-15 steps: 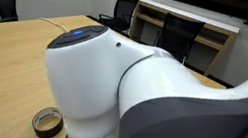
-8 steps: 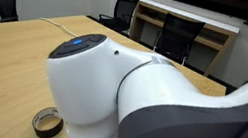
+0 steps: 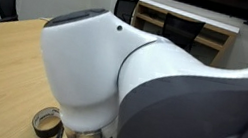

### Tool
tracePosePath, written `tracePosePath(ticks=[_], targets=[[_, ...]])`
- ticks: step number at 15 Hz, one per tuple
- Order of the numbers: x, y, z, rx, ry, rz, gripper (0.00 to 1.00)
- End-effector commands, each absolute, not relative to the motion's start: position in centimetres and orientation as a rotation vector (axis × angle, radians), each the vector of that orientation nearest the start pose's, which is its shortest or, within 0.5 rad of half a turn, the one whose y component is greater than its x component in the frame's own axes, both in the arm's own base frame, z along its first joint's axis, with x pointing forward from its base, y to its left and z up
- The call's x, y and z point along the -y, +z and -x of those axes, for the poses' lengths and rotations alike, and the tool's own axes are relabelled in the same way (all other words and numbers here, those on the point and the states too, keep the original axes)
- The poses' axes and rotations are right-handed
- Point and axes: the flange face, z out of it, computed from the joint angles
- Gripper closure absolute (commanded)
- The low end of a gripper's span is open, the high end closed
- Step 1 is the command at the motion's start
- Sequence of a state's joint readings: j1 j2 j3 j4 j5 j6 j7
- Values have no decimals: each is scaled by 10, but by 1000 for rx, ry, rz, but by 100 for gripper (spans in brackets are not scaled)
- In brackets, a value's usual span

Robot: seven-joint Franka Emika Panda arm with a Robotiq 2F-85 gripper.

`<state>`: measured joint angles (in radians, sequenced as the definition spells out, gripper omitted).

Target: Take the blue legos at the left of the green legos and put them on the blue legos

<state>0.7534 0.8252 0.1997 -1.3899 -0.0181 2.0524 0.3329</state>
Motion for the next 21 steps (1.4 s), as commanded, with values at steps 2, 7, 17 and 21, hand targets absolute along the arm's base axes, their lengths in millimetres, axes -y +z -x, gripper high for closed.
tracePosePath(ticks=[2,7,17,21], targets=[[-562,240,-435,877,292,2978,0],[-548,251,-429,838,340,2995,0],[-473,236,-400,563,495,3046,0],[-445,228,-374,534,524,3038,0]])
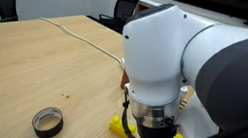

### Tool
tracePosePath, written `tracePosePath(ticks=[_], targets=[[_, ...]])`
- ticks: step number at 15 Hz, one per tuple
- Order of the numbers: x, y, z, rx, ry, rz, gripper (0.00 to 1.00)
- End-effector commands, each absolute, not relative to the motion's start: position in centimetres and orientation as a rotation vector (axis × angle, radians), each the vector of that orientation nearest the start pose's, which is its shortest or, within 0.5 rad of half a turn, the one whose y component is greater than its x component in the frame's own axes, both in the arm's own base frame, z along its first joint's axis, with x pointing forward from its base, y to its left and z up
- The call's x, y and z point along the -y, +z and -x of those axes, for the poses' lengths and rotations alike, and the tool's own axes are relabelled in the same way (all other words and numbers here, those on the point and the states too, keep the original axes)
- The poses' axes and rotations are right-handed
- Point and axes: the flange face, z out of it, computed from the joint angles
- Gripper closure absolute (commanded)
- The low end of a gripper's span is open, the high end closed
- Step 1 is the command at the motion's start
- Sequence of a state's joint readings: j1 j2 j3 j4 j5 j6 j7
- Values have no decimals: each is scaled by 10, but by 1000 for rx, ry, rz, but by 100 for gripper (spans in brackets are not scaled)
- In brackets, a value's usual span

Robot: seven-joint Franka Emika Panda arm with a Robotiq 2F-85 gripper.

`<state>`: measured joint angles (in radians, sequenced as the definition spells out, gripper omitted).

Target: Take the blue legos at the left of the green legos and put them on the blue legos

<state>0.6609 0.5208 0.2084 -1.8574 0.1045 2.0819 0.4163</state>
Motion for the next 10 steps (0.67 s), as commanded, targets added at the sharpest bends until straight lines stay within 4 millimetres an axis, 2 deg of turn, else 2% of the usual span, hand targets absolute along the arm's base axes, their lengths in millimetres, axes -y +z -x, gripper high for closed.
tracePosePath(ticks=[1,3,4,6,10], targets=[[-439,224,-367,528,544,3030,0],[-428,216,-354,500,587,3018,0],[-440,211,-363,533,603,3051,0],[-434,208,-357,517,610,3046,0],[-433,212,-358,511,602,3044,0]])
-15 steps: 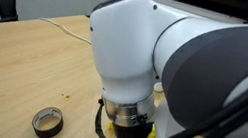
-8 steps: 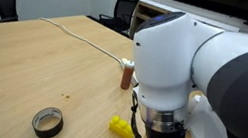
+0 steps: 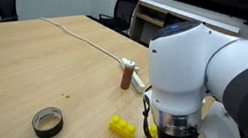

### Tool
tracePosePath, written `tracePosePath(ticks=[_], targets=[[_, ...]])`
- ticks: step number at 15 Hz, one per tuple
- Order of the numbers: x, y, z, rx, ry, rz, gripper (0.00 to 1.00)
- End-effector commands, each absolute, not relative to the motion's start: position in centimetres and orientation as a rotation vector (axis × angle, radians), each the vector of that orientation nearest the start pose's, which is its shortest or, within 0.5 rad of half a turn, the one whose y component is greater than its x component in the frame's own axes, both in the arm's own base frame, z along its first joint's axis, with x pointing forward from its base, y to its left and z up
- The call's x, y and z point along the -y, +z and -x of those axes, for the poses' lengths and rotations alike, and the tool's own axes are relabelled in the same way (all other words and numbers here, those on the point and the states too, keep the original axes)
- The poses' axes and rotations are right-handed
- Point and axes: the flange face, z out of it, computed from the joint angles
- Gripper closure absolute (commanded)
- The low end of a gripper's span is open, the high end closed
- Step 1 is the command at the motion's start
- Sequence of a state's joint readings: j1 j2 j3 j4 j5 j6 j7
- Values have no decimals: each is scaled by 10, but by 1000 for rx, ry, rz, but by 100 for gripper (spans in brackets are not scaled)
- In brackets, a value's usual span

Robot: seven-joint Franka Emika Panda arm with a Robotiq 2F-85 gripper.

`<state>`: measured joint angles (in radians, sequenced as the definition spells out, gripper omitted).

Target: Take the blue legos at the left of the green legos and put them on the blue legos

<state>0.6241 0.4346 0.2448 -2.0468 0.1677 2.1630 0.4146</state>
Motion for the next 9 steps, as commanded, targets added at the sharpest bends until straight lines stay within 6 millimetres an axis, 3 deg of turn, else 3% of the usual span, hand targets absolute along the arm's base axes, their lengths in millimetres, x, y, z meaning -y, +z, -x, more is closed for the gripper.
tracePosePath(ticks=[1,9], targets=[[-433,211,-358,512,602,3044,0],[-442,185,-348,742,578,2983,0]])
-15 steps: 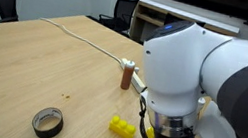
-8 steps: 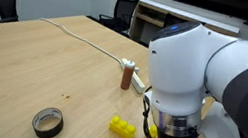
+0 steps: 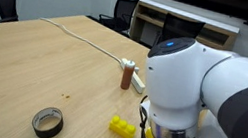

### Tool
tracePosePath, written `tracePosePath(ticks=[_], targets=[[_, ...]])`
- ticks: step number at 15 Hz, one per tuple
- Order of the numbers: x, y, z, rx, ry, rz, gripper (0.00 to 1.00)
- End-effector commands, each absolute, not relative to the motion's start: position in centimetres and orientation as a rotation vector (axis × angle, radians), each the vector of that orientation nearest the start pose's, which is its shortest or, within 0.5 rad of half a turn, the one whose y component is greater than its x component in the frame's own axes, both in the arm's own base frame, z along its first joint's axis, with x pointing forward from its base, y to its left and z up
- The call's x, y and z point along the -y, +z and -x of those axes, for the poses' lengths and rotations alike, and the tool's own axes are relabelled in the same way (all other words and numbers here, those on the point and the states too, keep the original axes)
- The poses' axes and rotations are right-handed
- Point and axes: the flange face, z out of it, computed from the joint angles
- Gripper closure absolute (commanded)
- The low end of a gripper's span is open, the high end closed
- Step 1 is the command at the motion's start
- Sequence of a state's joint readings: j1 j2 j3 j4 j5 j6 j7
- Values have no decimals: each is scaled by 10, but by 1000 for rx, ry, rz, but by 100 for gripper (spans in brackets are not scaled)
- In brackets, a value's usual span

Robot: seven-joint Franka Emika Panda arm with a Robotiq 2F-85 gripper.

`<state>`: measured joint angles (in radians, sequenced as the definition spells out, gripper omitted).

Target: Take the blue legos at the left of the green legos and put them on the blue legos

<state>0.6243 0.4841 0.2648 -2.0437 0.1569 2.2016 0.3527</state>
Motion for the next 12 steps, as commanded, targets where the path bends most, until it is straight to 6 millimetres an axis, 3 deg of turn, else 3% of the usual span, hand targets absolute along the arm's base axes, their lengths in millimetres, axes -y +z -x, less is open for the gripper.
tracePosePath(ticks=[1,6,12], targets=[[-441,183,-346,789,573,2981,0],[-438,180,-337,1034,593,2904,0],[-442,177,-339,1018,599,2908,0]])
